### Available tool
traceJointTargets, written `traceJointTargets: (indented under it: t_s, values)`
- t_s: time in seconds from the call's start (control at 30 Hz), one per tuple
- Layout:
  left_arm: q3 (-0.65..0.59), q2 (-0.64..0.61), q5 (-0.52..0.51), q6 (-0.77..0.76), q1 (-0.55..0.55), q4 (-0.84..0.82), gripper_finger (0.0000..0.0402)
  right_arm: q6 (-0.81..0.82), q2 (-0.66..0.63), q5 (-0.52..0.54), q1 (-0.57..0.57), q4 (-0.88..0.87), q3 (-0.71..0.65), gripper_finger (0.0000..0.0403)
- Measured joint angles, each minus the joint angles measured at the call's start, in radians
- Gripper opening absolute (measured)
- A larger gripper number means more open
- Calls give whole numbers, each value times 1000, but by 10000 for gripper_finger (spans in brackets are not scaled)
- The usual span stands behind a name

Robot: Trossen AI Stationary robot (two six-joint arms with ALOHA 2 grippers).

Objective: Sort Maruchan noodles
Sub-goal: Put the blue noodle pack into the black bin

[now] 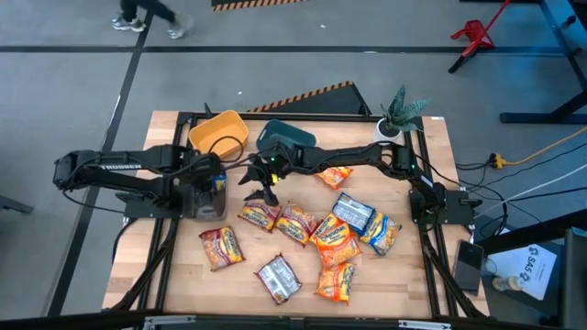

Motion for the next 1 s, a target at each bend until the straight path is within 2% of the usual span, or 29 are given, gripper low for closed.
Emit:
traceJointTargets:
  t_s: [0.3, 0.5, 0.67, 1.0]
  values:
    - [0, 0, -12, -3, 17, -1, 183, 0, 0, -2, 0, 1, 0, 260]
    - [0, 0, -103, -50, 17, -18, 212, 6, 0, -35, 14, 9, 0, 260]
    - [1, 0, -223, -132, 17, -52, 213, 7, 0, 5, 55, 11, 0, 260]
    - [24, 0, -233, -135, 16, -46, 212, 7, -1, 54, 90, 16, 0, 259]
